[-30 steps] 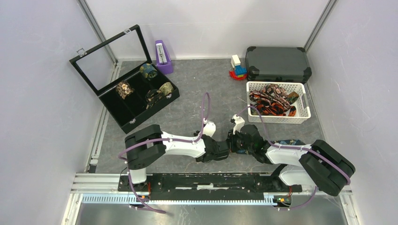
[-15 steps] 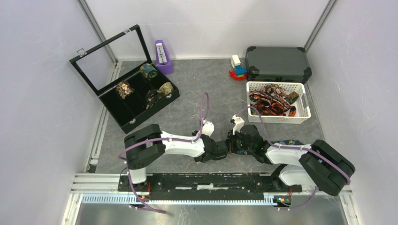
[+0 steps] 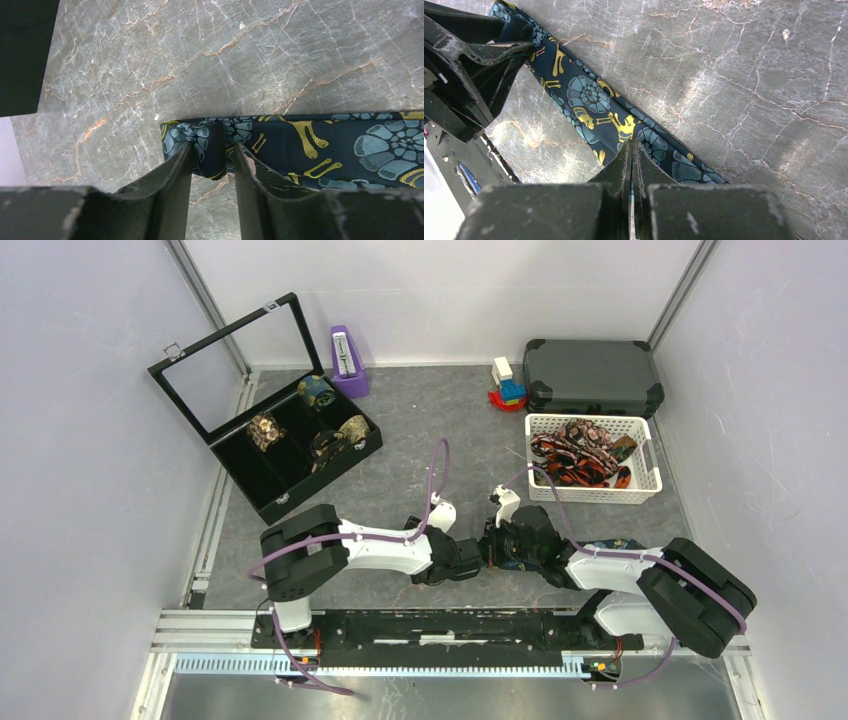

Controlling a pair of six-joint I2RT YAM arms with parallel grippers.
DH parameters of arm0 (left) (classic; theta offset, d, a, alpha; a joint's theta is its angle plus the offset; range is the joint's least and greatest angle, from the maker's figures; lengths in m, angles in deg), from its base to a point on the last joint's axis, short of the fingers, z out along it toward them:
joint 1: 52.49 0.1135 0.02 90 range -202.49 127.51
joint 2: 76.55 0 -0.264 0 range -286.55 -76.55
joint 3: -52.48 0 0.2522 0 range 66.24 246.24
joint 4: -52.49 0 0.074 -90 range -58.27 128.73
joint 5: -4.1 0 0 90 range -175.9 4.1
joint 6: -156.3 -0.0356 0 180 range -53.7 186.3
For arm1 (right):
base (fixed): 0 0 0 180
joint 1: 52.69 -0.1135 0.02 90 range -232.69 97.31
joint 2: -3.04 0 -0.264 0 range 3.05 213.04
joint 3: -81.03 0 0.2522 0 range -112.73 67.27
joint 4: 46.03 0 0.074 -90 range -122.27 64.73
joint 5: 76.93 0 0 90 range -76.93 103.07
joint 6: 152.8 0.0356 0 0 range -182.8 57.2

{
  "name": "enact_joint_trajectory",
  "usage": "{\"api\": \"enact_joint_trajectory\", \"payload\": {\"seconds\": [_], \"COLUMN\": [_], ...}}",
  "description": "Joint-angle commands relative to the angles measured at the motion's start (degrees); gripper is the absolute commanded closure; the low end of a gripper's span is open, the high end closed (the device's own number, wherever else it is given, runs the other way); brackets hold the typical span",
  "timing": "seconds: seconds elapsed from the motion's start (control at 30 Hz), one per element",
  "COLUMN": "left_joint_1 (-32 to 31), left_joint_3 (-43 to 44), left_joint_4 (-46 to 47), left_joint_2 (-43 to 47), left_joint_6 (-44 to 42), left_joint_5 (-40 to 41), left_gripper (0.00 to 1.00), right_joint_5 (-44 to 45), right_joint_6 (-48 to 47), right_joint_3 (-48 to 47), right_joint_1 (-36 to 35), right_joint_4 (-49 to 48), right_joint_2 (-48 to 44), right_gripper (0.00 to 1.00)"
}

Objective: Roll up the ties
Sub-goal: Roll the tie at the center of the board.

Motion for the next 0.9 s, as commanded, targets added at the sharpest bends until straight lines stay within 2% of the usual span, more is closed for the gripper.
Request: {"api": "enact_joint_trajectory", "payload": {"seconds": [0.0, 0.47, 0.6, 0.87], "left_joint_1": [0.23, 0.26, 0.29, 0.29], "left_joint_3": [-0.39, 0.79, 2.3, 3.31], "left_joint_4": [3.65, 5.55, 2.98, 0.82], "left_joint_2": [1.17, 4.81, 4.8, 6.24], "left_joint_6": [-3.63, -5.62, -4.92, -4.39], "left_joint_5": [-6.44, -10.04, -9.27, -8.07], "left_gripper": [0.53, 0.54, 0.49, 0.47], "right_joint_5": [0.66, 1.17, 1.29, 1.98], "right_joint_6": [-0.7, -0.87, -0.92, -1.51], "right_joint_3": [-1.06, -2.41, -2.87, -3.53], "right_joint_1": [-0.01, -0.05, -0.14, -0.32], "right_joint_4": [2.71, 3.4, 3.85, 6.37], "right_joint_2": [-0.05, 0.13, 0.17, -1.58], "right_gripper": [1.0, 1.0, 1.0, 1.0]}}
